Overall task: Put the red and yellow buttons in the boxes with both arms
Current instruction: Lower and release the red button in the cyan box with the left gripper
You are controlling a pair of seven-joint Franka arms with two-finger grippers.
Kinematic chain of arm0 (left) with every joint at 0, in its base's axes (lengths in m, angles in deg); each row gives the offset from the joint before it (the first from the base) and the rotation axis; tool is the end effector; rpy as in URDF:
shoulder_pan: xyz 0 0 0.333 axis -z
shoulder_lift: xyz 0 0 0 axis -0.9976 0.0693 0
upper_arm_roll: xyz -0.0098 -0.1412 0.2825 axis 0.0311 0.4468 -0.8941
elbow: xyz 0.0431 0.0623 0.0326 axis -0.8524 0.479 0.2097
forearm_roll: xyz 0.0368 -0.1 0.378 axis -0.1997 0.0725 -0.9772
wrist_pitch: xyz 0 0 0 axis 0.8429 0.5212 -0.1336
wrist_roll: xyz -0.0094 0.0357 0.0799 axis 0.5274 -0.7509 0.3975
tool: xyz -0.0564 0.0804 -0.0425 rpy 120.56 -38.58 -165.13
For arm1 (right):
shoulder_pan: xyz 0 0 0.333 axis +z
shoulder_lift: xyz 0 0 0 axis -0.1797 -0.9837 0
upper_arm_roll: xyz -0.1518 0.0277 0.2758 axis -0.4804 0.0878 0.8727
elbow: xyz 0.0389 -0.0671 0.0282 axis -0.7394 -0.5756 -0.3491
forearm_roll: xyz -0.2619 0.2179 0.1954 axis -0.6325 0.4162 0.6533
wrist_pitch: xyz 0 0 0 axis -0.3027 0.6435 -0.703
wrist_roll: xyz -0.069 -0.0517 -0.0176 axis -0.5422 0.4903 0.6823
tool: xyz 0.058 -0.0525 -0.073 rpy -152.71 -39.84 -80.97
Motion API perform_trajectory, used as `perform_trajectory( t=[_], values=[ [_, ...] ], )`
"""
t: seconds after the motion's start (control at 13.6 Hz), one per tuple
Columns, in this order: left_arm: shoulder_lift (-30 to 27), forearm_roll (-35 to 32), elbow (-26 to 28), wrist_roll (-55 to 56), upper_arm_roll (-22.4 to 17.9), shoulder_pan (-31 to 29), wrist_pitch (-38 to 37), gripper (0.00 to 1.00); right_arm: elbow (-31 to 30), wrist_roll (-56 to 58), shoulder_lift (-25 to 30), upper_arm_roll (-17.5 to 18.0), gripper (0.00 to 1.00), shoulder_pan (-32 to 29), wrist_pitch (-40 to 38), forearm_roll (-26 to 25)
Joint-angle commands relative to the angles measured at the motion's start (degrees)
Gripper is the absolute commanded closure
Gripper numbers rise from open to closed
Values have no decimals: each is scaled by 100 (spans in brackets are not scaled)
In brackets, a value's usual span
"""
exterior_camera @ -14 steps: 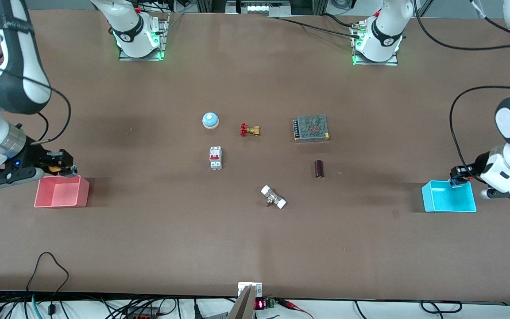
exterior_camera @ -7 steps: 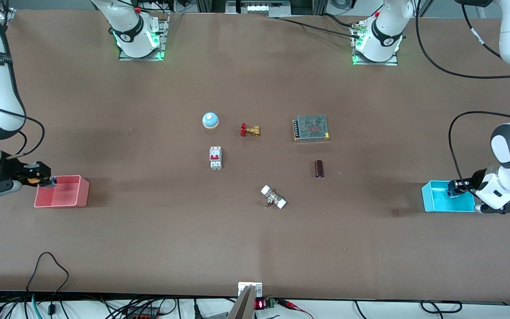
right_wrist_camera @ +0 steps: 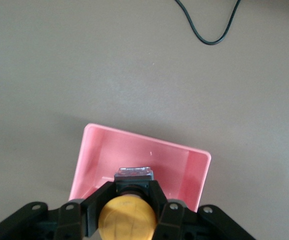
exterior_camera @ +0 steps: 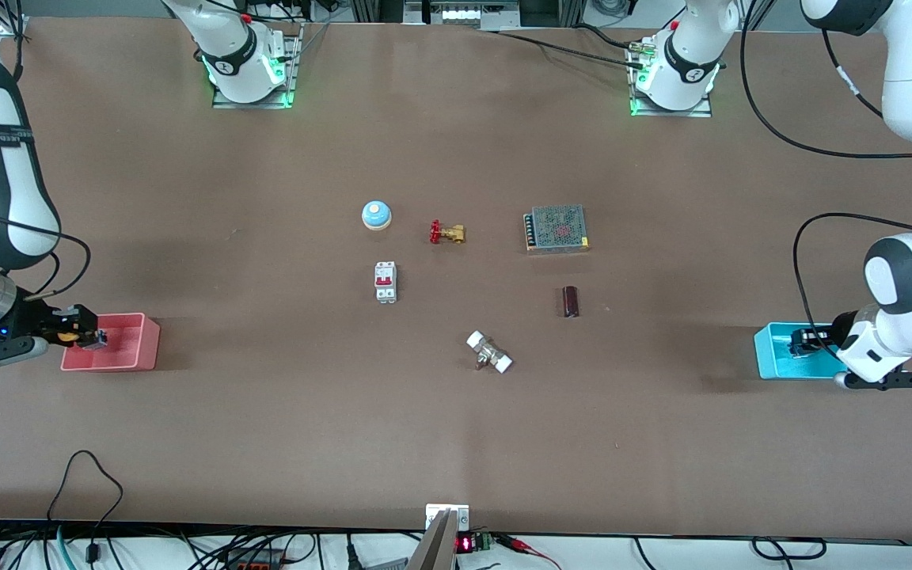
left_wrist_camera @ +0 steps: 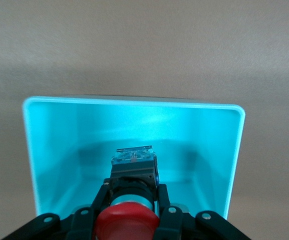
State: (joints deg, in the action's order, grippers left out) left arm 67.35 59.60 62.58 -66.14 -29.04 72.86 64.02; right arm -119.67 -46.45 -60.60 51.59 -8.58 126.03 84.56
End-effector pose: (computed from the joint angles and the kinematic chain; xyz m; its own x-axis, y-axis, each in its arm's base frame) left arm 0.6689 0.1687 0.2213 0.9876 0.0536 -0.1475 0.0552 -0.9985 0.0063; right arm 0.6721 -0.1640 0.3023 0.9511 0.2823 0.1256 0.2836 -0.9589 0.0082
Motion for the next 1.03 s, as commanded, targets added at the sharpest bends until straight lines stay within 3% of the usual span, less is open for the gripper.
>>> perform_trajectory(
  t=[0.0,0.22,0.29,0.44,0.51,0.81,0.95],
  values=[
    [170,79,-204,-120,50,-28,-90,65,128,166,-246,47,69,-102,250,100],
    [276,88,-204,-129,50,-37,50,58,128,166,-396,47,68,-102,461,109],
    [293,114,-204,-120,50,-46,103,50,119,157,-413,47,68,-102,505,117],
    [233,429,-178,-137,42,-37,113,12,110,140,-501,47,67,-93,628,117],
    [136,483,-177,-146,42,-20,113,0,101,122,-528,47,67,-93,655,117],
    [-618,492,-64,-103,42,217,-54,0,93,87,-607,55,66,-93,708,126],
    [-1215,492,86,-102,42,445,-229,0,84,78,-642,55,56,-84,751,126]
  ],
)
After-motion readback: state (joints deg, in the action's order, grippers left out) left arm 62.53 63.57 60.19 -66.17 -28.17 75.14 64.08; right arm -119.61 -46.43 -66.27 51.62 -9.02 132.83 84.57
